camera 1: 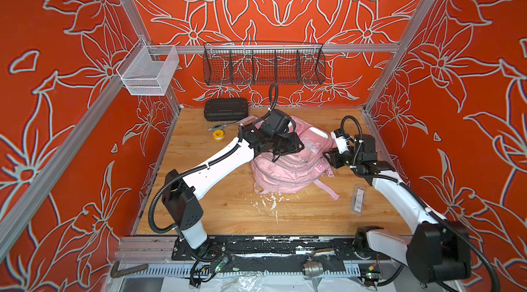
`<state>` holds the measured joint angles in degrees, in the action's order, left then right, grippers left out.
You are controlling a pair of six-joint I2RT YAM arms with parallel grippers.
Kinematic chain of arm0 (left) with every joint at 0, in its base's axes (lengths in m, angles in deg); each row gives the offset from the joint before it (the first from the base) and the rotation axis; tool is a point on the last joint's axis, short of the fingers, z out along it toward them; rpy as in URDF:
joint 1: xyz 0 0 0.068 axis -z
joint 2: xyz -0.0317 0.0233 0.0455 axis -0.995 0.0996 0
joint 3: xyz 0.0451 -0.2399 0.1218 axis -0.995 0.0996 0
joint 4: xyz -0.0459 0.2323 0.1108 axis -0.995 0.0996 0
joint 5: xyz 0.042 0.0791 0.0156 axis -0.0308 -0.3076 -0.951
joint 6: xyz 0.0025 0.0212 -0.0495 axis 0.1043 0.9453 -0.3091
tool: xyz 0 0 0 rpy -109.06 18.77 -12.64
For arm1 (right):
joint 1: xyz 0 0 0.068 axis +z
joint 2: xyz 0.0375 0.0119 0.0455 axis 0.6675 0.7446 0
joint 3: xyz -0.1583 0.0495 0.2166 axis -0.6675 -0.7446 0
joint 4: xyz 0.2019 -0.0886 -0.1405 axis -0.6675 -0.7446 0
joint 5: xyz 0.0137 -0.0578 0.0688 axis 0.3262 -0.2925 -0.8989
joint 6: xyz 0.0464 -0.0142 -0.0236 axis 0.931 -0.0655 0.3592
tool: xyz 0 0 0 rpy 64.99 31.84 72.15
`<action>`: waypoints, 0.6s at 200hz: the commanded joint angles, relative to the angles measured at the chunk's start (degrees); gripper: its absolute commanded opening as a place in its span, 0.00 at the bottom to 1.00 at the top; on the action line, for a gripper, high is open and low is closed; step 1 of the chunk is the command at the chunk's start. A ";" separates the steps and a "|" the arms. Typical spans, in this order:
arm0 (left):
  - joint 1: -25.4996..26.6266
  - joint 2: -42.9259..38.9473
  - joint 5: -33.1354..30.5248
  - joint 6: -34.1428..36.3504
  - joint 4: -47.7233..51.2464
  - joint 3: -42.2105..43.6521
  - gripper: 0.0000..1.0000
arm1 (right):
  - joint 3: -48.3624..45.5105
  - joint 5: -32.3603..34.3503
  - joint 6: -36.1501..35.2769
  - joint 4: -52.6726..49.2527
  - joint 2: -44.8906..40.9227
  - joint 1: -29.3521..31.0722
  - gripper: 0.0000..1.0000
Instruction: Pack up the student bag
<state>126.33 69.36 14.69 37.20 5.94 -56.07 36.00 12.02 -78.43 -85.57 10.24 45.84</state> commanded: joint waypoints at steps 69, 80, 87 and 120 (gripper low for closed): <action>-0.28 1.75 -5.60 86.16 -0.55 9.18 0.40 | 1.91 -5.93 0.09 -5.90 -2.63 -0.08 0.62; -0.44 3.35 -5.79 88.85 -0.78 8.89 0.40 | 2.28 -5.83 -0.05 -6.42 -2.46 -0.04 0.62; -0.55 4.24 -5.10 90.14 -0.49 8.52 0.40 | 2.49 -5.87 -0.37 -6.80 -2.42 -0.01 0.62; -1.06 7.85 -5.05 92.32 -1.32 7.92 0.40 | 2.82 -5.54 -0.97 -7.43 -1.95 -0.01 0.62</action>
<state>125.80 74.58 9.77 120.98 4.83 -46.70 37.05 7.58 -78.21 -91.39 8.47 45.84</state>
